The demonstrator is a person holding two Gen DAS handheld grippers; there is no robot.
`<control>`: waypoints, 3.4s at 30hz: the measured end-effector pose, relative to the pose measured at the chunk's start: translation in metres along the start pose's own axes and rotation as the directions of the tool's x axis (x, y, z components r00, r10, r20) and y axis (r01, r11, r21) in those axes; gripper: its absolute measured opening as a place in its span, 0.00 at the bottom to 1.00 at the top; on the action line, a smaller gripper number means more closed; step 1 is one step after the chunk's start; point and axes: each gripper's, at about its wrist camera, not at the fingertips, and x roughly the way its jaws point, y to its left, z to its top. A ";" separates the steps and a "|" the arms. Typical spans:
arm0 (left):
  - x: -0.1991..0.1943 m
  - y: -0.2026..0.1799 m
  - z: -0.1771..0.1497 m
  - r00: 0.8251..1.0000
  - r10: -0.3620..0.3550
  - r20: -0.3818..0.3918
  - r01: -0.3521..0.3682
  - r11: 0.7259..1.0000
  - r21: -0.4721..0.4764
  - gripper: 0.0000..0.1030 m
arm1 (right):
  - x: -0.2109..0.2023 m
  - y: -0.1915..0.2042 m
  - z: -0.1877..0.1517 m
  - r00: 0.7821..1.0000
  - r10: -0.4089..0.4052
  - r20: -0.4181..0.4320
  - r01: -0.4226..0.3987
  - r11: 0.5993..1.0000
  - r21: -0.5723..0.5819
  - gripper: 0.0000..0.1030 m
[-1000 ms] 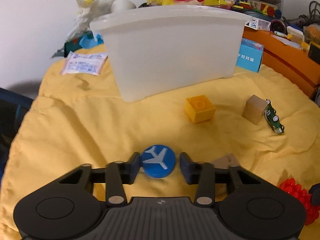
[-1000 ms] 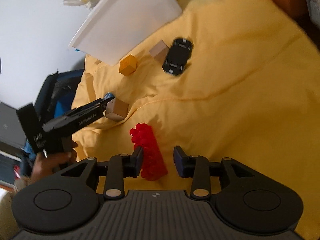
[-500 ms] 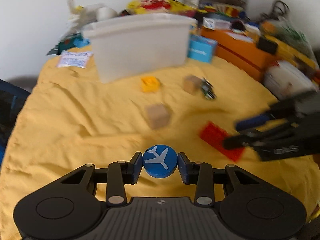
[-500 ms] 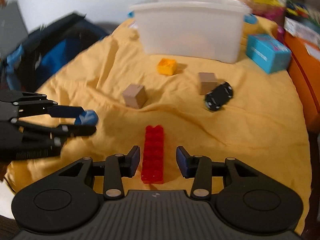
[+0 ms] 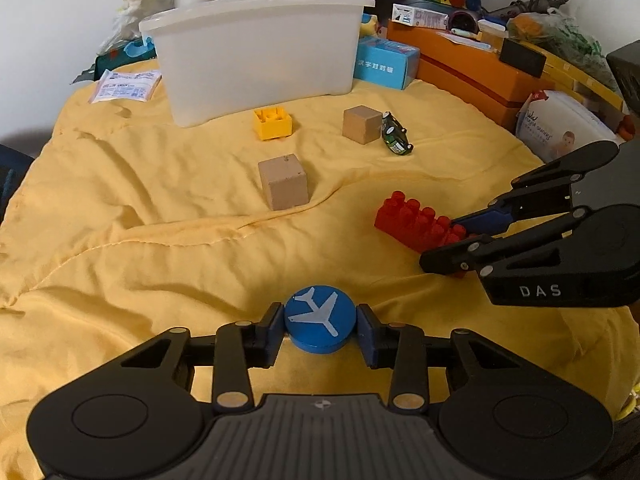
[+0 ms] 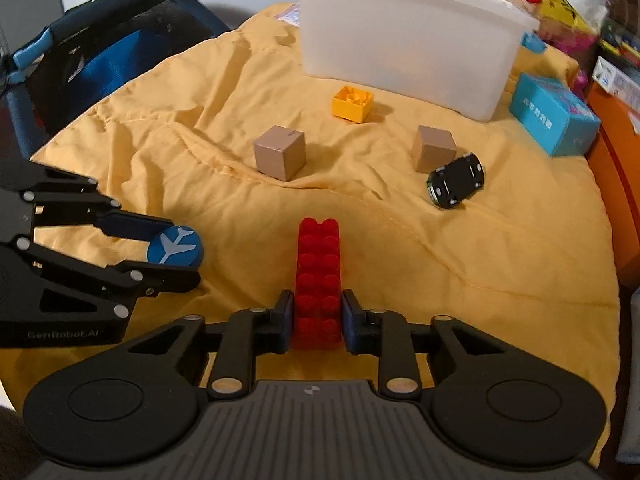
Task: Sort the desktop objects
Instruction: 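Carry the disc and red brick over the white bin and open both grippers, then grasp the beige wooden cube with the left gripper while the right grasps the brown cube, then carry both cubes over the white bin and open both grippers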
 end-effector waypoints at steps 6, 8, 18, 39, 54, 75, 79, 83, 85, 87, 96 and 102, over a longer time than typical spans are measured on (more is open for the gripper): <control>-0.013 0.001 0.011 0.999 0.001 0.048 -0.002 1.000 0.022 0.40 | -0.007 -0.002 0.004 1.000 -0.019 0.021 0.019 1.000 0.016 0.26; -0.019 0.003 0.021 0.996 0.027 0.090 -0.030 0.999 0.037 0.40 | -0.012 -0.007 0.009 0.998 -0.043 0.045 0.042 0.999 0.022 0.26; -0.028 0.038 0.137 0.917 0.146 0.371 -0.173 0.984 0.041 0.40 | -0.037 -0.053 0.108 0.895 -0.218 0.389 0.201 0.976 0.086 0.26; 0.015 0.032 0.119 0.968 0.072 0.240 -0.083 0.996 0.037 0.50 | -0.012 -0.081 0.072 0.948 -0.194 0.253 0.153 0.973 0.172 0.40; 0.059 0.020 0.080 0.999 0.033 0.012 -0.032 0.998 -0.053 0.35 | -0.003 -0.057 0.051 0.957 -0.193 0.215 0.180 0.980 0.081 0.36; -0.004 0.014 0.012 0.999 0.043 0.004 -0.042 0.995 -0.096 0.35 | 0.018 -0.041 0.062 0.992 -0.044 0.118 0.048 0.998 -0.036 0.32; -0.003 0.011 0.008 0.999 0.034 0.000 -0.033 0.996 -0.087 0.36 | 0.001 -0.025 0.034 0.996 -0.046 0.071 0.049 0.998 -0.044 0.32; -0.001 0.012 0.007 1.000 0.024 -0.005 -0.025 0.996 -0.089 0.36 | -0.001 -0.018 0.013 0.997 -0.068 0.034 0.070 0.996 -0.062 0.32; 0.000 0.012 0.006 1.000 0.020 -0.008 -0.021 0.996 -0.092 0.36 | -0.001 -0.015 0.008 0.996 -0.082 0.042 0.085 0.994 -0.074 0.32; 0.001 0.012 0.005 1.000 0.009 -0.006 -0.010 0.997 -0.079 0.32 | -0.001 -0.016 0.007 0.995 -0.084 0.052 0.087 0.995 -0.054 0.34; -0.010 0.018 0.029 0.998 0.009 0.065 -0.007 0.999 -0.034 0.31 | -0.006 -0.027 0.011 0.993 -0.080 0.081 0.079 0.997 0.015 0.32; -0.015 0.040 0.112 0.970 0.076 0.229 -0.077 0.997 -0.004 0.31 | -0.018 -0.045 0.078 0.955 -0.162 0.250 0.154 0.987 0.050 0.32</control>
